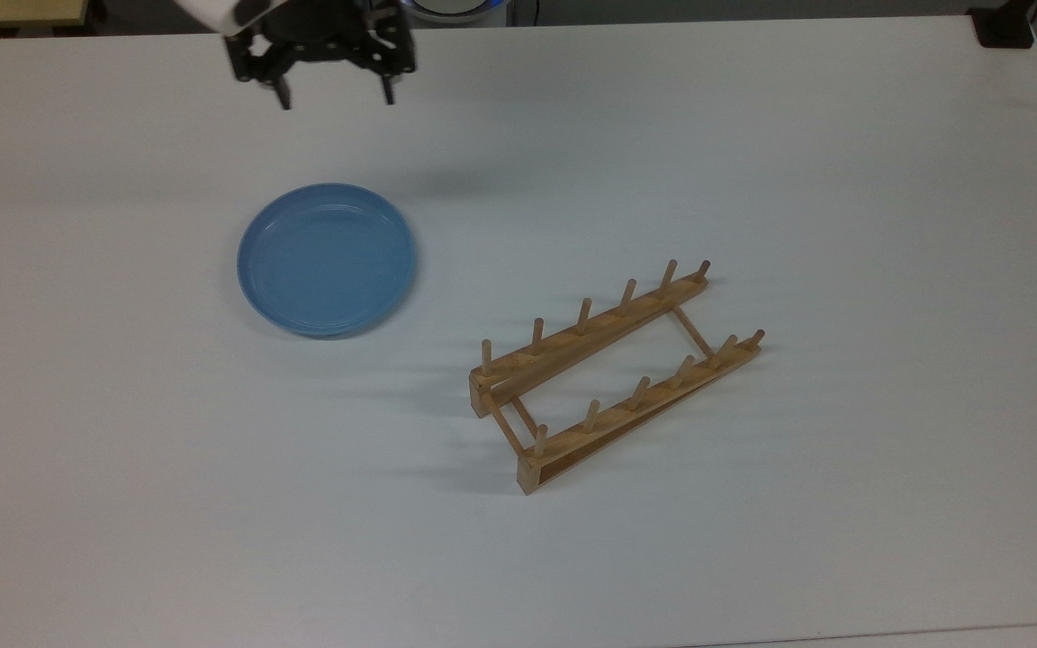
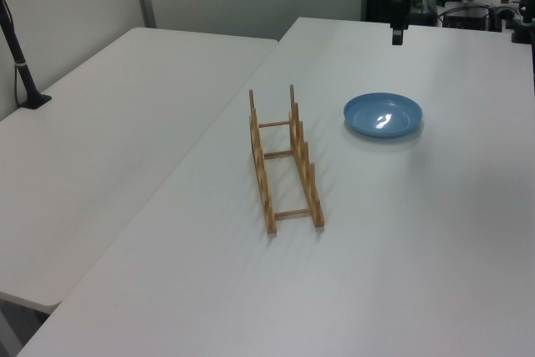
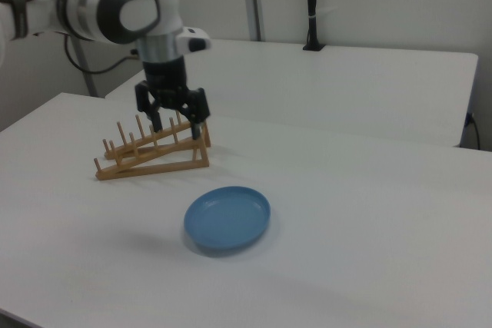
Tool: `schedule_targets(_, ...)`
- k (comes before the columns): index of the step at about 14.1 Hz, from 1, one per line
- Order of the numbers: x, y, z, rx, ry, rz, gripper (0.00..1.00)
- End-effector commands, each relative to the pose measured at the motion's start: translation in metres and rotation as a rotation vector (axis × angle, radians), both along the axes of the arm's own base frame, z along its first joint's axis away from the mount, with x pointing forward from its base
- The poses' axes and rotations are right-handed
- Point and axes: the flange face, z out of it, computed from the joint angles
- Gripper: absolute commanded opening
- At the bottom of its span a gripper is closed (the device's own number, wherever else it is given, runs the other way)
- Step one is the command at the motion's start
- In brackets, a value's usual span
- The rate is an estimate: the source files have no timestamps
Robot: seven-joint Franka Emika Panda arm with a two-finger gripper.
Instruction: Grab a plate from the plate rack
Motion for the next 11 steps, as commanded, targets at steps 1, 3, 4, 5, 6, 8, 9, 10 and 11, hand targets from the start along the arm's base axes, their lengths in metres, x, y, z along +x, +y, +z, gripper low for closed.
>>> schedule_targets(1, -0.005, 0.039, 0.013, -0.022, 0.001, -0.02, 1.0)
schedule_targets(3, -0.008, 0.052, 0.018, -0.021, -0.004, -0.02, 1.0)
schedule_targets(4, -0.008, 0.05, 0.018, -0.021, -0.001, -0.023, 1.0)
schedule_targets(5, -0.009, 0.048, 0.017, -0.019, 0.006, -0.028, 1.0)
schedule_targets(6, -0.01, 0.036, 0.02, -0.01, 0.001, -0.054, 1.0)
schedule_targets(8, -0.013, 0.028, 0.026, -0.002, -0.008, -0.072, 1.0)
schedule_targets(9, -0.013, 0.027, 0.025, 0.0, -0.008, -0.074, 1.0)
schedule_targets(10, -0.012, 0.027, 0.025, 0.0, -0.006, -0.074, 1.0)
schedule_targets(11, -0.012, 0.027, 0.025, 0.0, -0.006, -0.072, 1.0)
